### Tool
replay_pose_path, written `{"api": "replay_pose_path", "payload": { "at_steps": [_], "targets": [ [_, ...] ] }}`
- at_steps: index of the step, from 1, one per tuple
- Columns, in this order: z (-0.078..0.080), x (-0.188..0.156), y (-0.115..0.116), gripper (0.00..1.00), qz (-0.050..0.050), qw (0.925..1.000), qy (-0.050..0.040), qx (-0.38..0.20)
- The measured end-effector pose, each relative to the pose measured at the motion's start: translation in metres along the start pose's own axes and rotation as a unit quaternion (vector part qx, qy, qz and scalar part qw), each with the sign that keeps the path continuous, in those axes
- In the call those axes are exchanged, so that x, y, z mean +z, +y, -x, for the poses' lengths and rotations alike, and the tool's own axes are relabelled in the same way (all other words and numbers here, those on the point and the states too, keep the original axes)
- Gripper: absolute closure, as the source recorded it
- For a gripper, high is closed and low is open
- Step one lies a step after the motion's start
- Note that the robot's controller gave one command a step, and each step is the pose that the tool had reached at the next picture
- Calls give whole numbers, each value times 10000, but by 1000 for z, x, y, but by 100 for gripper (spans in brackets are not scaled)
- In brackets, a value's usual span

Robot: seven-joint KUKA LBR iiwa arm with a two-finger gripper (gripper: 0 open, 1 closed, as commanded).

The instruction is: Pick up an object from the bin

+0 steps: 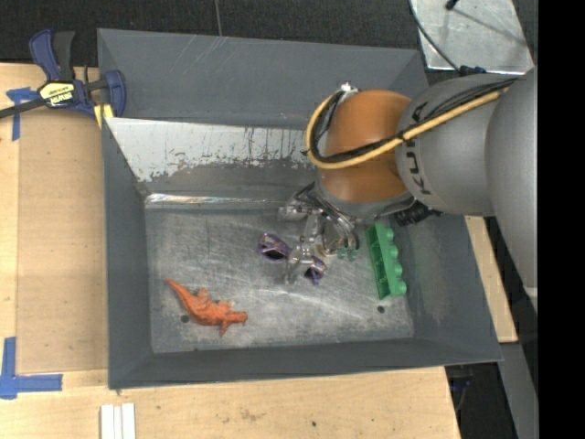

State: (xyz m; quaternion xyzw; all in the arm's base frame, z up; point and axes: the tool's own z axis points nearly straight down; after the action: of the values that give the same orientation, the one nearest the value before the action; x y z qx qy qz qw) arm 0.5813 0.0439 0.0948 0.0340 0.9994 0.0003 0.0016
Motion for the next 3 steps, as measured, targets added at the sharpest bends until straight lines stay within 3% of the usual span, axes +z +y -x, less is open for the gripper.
{"api": "replay_pose_path", "payload": {
  "at_steps": [1,2,3],
  "targets": [
    [-2,-33,1,0,-4,9993,31,361],
    [3,-24,-1,0,6,9988,-48,489],
    [6,18,-4,100,11,9924,-88,1224]
  ]
}}
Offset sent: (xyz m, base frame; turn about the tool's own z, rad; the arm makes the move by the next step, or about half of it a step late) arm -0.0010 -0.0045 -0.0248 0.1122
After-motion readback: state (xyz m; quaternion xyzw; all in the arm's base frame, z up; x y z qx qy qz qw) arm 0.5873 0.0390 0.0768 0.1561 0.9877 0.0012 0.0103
